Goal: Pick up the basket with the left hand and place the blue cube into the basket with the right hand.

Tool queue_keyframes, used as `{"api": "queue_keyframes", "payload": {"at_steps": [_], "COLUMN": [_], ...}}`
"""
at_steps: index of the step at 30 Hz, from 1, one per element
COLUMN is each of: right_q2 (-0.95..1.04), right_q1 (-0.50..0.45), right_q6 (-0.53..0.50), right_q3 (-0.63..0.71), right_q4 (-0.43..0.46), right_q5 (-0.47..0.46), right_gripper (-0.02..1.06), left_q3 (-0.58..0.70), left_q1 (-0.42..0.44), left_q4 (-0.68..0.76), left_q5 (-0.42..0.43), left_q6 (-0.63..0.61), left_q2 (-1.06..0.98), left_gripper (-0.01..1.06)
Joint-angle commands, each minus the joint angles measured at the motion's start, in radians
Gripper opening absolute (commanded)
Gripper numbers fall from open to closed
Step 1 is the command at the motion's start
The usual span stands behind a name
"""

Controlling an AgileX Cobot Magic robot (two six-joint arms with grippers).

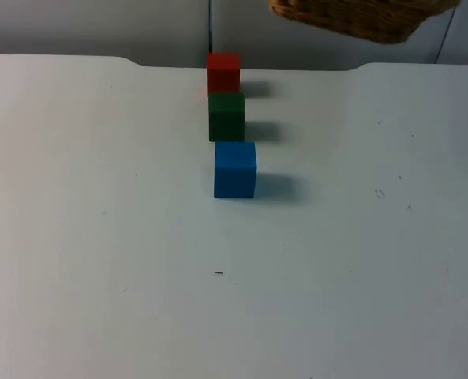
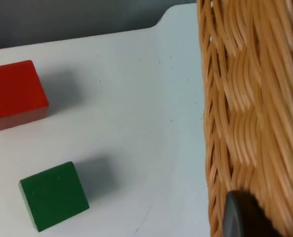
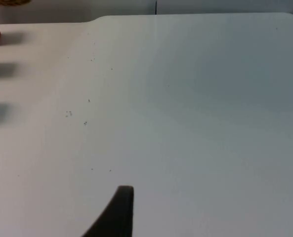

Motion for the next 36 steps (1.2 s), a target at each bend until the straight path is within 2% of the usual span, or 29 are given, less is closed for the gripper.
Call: {"api": "queue_keyframes", "payload": {"at_steps": [1,5,9,11,13,14,18,19,21,23,24,28,29,31,36], "right_q2": [-0.002,-0.002,-0.002,-0.002,-0.002,-0.002,-0.002,-0.002,-0.002,-0.002,-0.002,-0.002,-0.002,-0.002,-0.002], "right_q1": [-0.005,-0.005,-0.005,-0.005,-0.005,-0.005,-0.005,-0.005,-0.005,-0.005,-0.005,-0.005,-0.005,-0.005,-0.005], "right_q6": [0.001,0.0,0.0,0.0,0.0,0.0,0.0,0.0,0.0,0.0,0.0,0.0,0.0,0.0,0.0], "right_q3": [0.009,0.009,0.009,0.009,0.009,0.009,0.009,0.009,0.009,0.009,0.009,0.009,0.009,0.009,0.009], "right_q4": [-0.006,-0.008,-0.008,-0.011,-0.012,-0.012,-0.012,-0.012,-0.012,-0.012,-0.012,-0.012,-0.012,-0.012,-0.012], "right_q5": [-0.009,-0.009,-0.009,-0.009,-0.009,-0.009,-0.009,-0.009,-0.009,-0.009,-0.009,-0.009,-0.009,-0.009,-0.009], "right_gripper": [1.04,1.04,1.04,1.04,1.04,1.04,1.04,1.04,1.04,1.04,1.04,1.04,1.04,1.04,1.04], "left_q3": [0.0,0.002,0.091,0.21,0.372,0.372,0.752,0.752,0.959,1.109,1.109,1.341,1.341,1.457,1.579], "left_q1": [0.0,0.016,0.038,0.041,0.048,0.048,0.05,0.05,0.064,0.107,0.107,0.226,0.226,0.319,0.466], "left_q4": [-0.053,-0.053,-0.057,-0.052,-0.049,-0.049,-0.064,-0.064,-0.077,-0.134,-0.134,-0.323,-0.323,-0.414,-0.489], "left_q5": [-0.005,0.007,-0.008,-0.037,-0.122,-0.122,-0.331,-0.331,-0.421,-0.451,-0.451,-0.479,-0.479,-0.484,-0.457], "left_q6": [0.014,0.016,0.016,0.04,0.081,0.081,0.138,0.138,0.167,0.214,0.214,0.384,0.384,0.473,0.592], "left_q2": [-0.038,-0.076,-0.152,-0.218,-0.319,-0.319,-0.531,-0.531,-0.634,-0.699,-0.699,-0.794,-0.794,-0.842,-0.911], "left_gripper": [0.0,0.0,0.0,0.0,0.0,0.0,0.0,0.0,0.0,0.0,0.0,0.0,0.0,0.0,0.0]}}
